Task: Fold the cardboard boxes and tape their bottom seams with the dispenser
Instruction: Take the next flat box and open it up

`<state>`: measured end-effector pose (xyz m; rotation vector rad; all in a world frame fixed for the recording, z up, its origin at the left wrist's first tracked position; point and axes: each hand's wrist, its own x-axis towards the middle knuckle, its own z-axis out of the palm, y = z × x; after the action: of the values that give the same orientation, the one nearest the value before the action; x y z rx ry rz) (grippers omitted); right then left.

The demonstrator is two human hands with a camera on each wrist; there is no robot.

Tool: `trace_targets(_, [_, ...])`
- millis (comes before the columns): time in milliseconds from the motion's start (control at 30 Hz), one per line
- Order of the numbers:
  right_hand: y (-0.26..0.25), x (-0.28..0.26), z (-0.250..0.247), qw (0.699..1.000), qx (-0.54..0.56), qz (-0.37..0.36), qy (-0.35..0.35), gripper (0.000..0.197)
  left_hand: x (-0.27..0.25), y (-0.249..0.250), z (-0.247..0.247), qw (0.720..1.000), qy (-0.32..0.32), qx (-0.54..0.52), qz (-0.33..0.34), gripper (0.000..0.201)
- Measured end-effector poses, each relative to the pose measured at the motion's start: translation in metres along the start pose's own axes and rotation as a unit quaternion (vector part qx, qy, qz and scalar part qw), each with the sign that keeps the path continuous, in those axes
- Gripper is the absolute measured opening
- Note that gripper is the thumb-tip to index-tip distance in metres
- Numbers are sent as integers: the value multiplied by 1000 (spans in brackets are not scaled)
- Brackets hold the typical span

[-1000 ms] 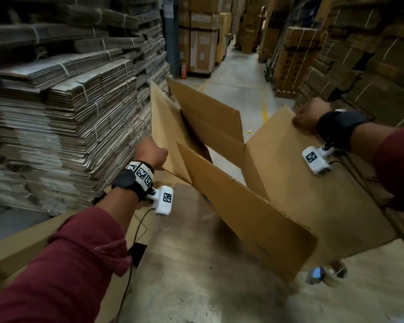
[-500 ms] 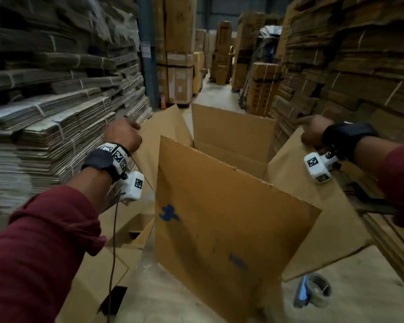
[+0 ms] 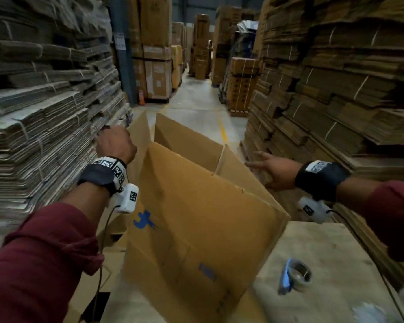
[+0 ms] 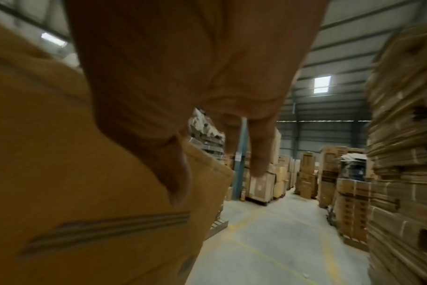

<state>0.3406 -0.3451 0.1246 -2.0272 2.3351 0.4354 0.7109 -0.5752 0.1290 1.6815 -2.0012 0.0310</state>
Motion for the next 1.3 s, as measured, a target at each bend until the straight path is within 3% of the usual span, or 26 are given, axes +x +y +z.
trace_targets(33, [-8,-4,4,999,-8,-32,34,100,-1,-2,3,1000,-3,3,1,26])
trace_targets(100, [-19,-7,7,991,29,-87,97,99,-1,-9,8,1000,-10,-3,6,30])
trace_targets(233, [-36,9,7,979,-19,-184,81,43,-2,-26,11,999,-23,-30,5,37])
trace_targets(333, [-35,21,7,969,-88,-202,108,30,-7,-36,19,997,-37,-74,-4,36])
trace_targets(467, [-30,14,18,964,-155,-184,110,36,-28,-58,37,955,-80,-279,-56,83])
trace_targets(533, [-37,6,24,966,-133,-196,107,28,-46,-60,46,954,-81,-278,-81,110])
trace_targets(667, [-66,-3,43,961,-103,-240,87,21,-95,-47,75,945,-157,-256,-132,149])
trace_targets(800, [-112,-21,68,953,63,-295,13,31,-147,-32,113,910,-240,-275,-197,142])
trace_targets(900, [-143,-32,95,944,103,-312,1,31,-176,-36,135,879,-308,-269,-245,133])
trace_targets(1000, [-164,-49,107,952,126,-280,14,30,-200,-49,144,853,-333,-343,-209,150])
trace_targets(1067, [-173,-66,109,958,142,-250,10,34,-225,-56,142,851,-349,-372,-128,151])
trace_targets(1133, [-185,-84,109,959,142,-246,-10,45,-250,-58,139,843,-387,-362,-87,150])
trace_targets(1233, [-203,-91,107,956,124,-254,-78,63,-263,-57,143,853,-400,-312,-122,157])
trace_targets(1300, [-207,-86,103,960,117,-241,-84,67,-258,-57,147,868,-386,-284,-130,155])
